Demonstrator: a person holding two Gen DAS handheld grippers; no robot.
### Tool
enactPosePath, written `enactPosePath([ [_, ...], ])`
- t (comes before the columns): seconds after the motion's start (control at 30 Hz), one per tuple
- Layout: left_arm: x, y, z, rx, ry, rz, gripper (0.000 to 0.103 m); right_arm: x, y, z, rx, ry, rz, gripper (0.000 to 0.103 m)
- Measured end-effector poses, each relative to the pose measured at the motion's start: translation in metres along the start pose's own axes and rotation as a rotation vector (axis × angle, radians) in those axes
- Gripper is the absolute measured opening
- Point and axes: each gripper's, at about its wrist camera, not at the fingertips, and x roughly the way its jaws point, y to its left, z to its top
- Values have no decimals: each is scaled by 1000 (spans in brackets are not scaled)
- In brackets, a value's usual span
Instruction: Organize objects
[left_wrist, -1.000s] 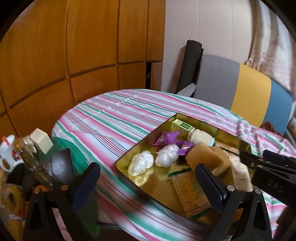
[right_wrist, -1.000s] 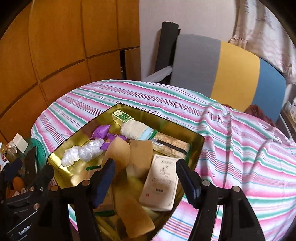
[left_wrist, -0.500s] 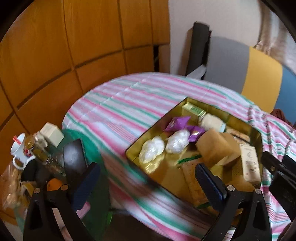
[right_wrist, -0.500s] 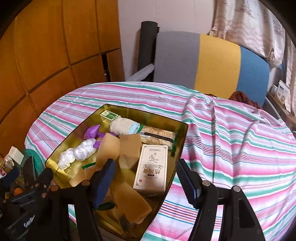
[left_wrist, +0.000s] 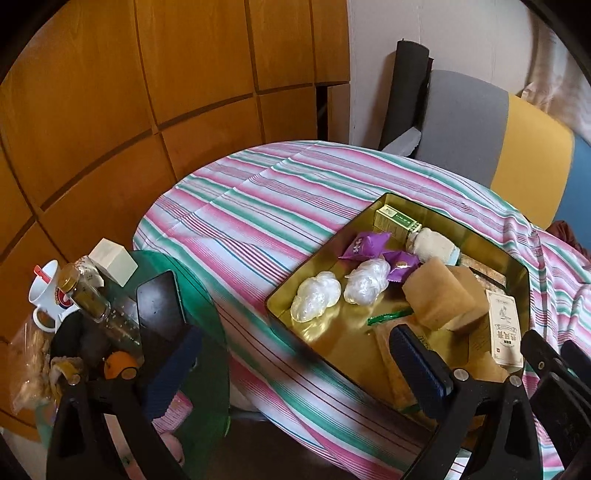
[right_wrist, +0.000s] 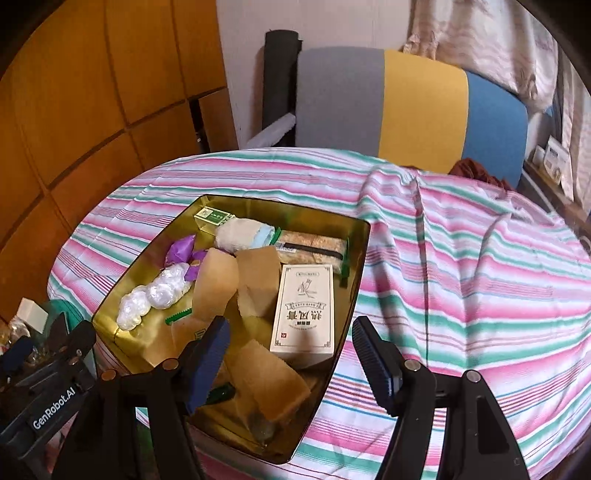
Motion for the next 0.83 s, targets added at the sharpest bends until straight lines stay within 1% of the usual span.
enactPosePath([
  [0.13,0,-1,0,7,12,-33,103,-1,1,0,5,-2,-13,70],
  [0.2,-2,-1,0,5,8,-47,103,-2,2,-1,1,-7,-32,70],
  [0.27,-3,-1,0,-3,2,-52,103,-2,0,0,7,-7,-33,70],
  [0.37,-7,0,1,-5,-12,-49,103,0,-2,-1,18,1,-22,70],
  [0.47,-8,-2,0,6,-19,-35,103,0,-1,-1,14,-2,-32,70],
  [0.63,-6,-5,-2,21,-2,-55,102,-2,-2,-1,15,-9,-36,70],
  [0.83,-5,-8,-4,30,1,-42,100,-1,-4,0,26,-9,-34,70],
])
